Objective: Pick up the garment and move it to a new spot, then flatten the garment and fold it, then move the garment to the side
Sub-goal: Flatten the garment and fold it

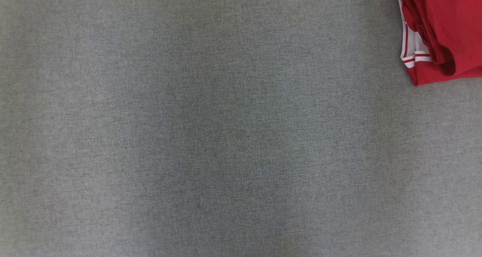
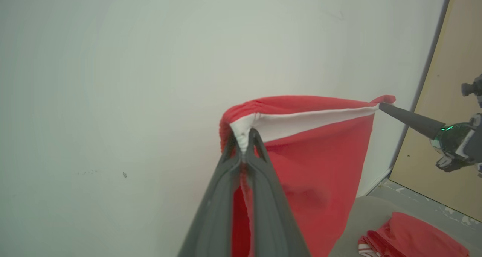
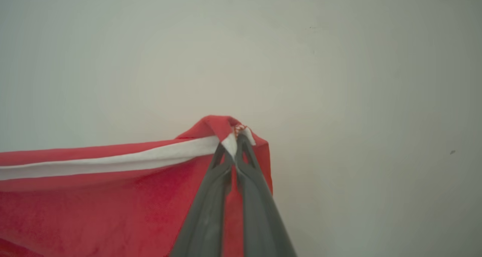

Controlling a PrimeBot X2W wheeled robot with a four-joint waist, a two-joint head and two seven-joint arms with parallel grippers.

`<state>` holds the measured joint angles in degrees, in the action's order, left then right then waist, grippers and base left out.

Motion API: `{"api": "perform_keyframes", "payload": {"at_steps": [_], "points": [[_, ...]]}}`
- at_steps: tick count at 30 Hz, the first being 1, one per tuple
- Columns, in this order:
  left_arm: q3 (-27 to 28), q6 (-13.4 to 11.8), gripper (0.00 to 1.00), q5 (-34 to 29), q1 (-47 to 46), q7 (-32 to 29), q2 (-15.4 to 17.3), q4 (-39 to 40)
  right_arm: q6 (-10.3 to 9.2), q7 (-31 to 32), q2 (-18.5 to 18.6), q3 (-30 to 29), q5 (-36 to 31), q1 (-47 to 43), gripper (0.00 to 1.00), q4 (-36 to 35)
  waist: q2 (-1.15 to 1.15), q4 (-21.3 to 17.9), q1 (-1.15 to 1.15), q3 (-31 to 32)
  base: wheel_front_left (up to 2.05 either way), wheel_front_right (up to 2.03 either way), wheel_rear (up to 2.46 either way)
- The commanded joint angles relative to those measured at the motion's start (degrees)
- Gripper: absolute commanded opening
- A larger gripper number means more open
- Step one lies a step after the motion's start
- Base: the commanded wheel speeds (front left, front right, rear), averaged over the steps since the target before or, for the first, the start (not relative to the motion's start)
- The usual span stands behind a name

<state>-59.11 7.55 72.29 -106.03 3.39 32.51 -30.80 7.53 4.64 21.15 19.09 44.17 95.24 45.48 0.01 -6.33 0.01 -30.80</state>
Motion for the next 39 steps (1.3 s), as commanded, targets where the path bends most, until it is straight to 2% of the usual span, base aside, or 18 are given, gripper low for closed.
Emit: {"api": "perform_keyframes", "payload": {"at_steps": [1,7,11,16,20,26,34,39], "points": [[-0.6,-0.1,0.0,1.0,-0.2,0.6,0.5,-0.1,-0.12,-0.4,0.5,0.4,0.7,-0.4,0.0,0.1,-0.01,0.1,-0.01,-0.1,0.0,0.0,0.0],[-4.4,-0.1,0.0,3.9,3.7,4.3,2.1,2.5,-0.12,-2.0,2.2,3.2,3.6,-4.4,0.0,-2.0,-0.01,0.4,-0.01,0.4,0.0,0.0,0.0],[-6.7,-0.1,0.0,5.6,9.2,8.3,3.7,6.1,-0.12,-3.4,4.2,5.6,6.4,-11.0,0.0,-5.5,-0.01,0.9,-0.01,2.7,0.0,0.0,0.0],[-7.0,-0.1,0.0,7.7,18.6,11.4,5.0,10.9,-0.12,-4.2,7.6,9.2,10.0,-22.9,0.0,-13.0,-0.01,1.9,-0.01,6.5,0.0,0.0,0.0],[-2.7,-0.1,0.0,7.2,28.4,11.8,5.5,14.4,-0.13,-5.9,9.8,9.7,12.9,-34.2,0.0,-19.6,-0.01,2.4,-0.01,9.3,0.0,0.0,0.0],[6.2,-0.1,0.0,1.5,48.6,11.8,3.1,20.3,-0.13,-8.8,12.0,8.9,14.6,-54.1,0.0,-27.3,-0.01,3.3,-0.01,13.2,0.0,0.0,0.0],[8.7,-0.2,0.0,-7.4,68.9,11.8,0.8,23.2,-0.12,-9.7,11.4,6.2,15.1,-72.9,0.0,-31.6,-0.01,3.7,-0.01,17.5,0.0,0.0,0.0],[10.4,-0.5,0.0,-12.4,79.9,11.8,0.1,21.5,-0.12,-9.3,11.1,4.2,13.4,-82.5,0.0,-33.0,-0.01,4.0,-0.01,20.1,0.0,0.0,0.0]]}}
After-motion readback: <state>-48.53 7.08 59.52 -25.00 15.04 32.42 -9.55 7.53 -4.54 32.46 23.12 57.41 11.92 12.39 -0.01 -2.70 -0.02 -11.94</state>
